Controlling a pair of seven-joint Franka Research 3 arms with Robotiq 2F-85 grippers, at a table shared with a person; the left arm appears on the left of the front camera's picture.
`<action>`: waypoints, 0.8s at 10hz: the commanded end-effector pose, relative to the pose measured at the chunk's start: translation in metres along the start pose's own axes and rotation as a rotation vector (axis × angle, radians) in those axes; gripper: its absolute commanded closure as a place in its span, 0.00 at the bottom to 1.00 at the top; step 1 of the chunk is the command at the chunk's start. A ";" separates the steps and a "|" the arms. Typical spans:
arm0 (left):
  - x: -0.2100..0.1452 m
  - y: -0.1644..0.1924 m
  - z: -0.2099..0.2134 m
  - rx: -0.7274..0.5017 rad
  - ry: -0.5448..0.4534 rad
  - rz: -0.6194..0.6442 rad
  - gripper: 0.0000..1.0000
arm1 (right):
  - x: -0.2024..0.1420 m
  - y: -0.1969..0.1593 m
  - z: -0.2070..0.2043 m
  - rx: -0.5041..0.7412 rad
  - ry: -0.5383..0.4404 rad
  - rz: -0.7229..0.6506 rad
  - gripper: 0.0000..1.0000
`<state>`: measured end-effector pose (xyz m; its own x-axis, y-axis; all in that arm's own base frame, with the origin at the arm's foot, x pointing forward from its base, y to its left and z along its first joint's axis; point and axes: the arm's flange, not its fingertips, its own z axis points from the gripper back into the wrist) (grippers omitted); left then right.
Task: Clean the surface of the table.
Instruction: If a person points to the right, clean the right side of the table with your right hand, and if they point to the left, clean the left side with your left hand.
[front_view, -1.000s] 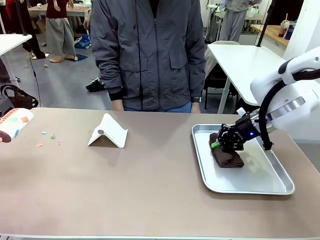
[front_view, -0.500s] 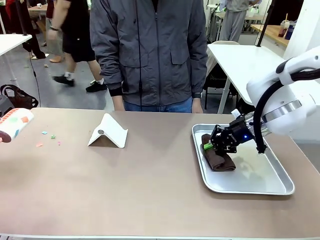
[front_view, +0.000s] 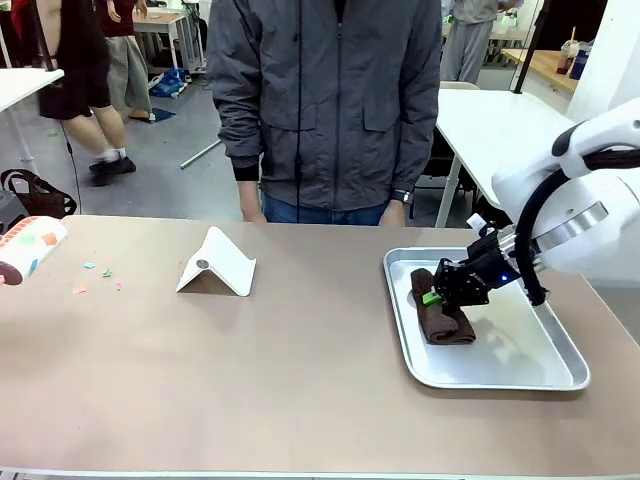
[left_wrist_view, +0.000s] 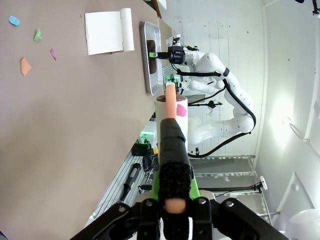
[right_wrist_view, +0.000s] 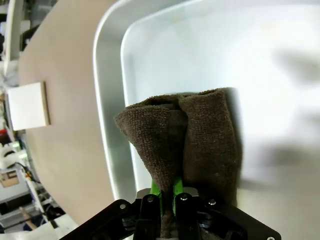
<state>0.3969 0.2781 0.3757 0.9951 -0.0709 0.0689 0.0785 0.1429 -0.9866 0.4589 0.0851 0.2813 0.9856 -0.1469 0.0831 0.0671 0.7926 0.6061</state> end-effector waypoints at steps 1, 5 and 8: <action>-0.002 -0.005 -0.002 -0.004 0.004 -0.015 1.00 | -0.004 -0.017 0.017 -0.009 0.015 0.027 1.00; -0.002 -0.005 -0.002 -0.004 0.004 -0.015 1.00 | 0.004 -0.049 0.049 -0.068 -0.014 -0.004 1.00; -0.002 -0.005 -0.002 -0.004 0.004 -0.015 1.00 | 0.004 -0.075 0.076 -0.024 -0.034 -0.046 1.00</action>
<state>0.3969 0.2782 0.3760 0.9951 -0.0708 0.0693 0.0789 0.1432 -0.9865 0.4533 -0.0107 0.2922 0.9742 -0.2132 0.0741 0.1306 0.8000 0.5856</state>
